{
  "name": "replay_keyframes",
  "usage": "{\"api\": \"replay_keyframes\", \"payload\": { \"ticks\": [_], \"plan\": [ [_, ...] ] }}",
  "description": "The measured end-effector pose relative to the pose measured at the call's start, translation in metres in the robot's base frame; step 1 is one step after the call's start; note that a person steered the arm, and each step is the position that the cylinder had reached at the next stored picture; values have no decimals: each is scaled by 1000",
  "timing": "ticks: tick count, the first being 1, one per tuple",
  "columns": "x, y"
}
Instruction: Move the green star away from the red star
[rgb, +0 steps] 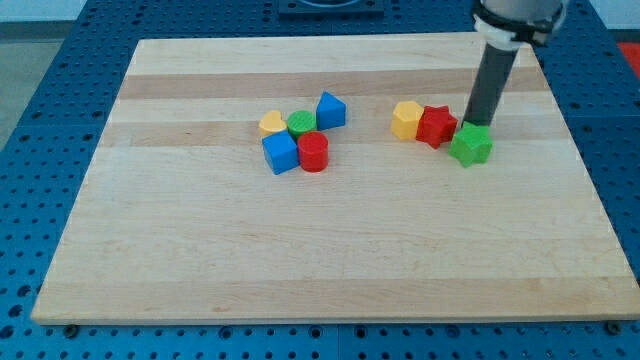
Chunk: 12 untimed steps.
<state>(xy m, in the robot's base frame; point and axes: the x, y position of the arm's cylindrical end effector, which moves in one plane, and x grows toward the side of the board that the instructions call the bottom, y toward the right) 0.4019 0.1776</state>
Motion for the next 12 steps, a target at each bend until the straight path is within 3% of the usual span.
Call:
{"api": "replay_keyframes", "payload": {
  "ticks": [3, 5, 12],
  "plan": [
    [95, -6],
    [130, -34],
    [87, -71]
  ]
}}
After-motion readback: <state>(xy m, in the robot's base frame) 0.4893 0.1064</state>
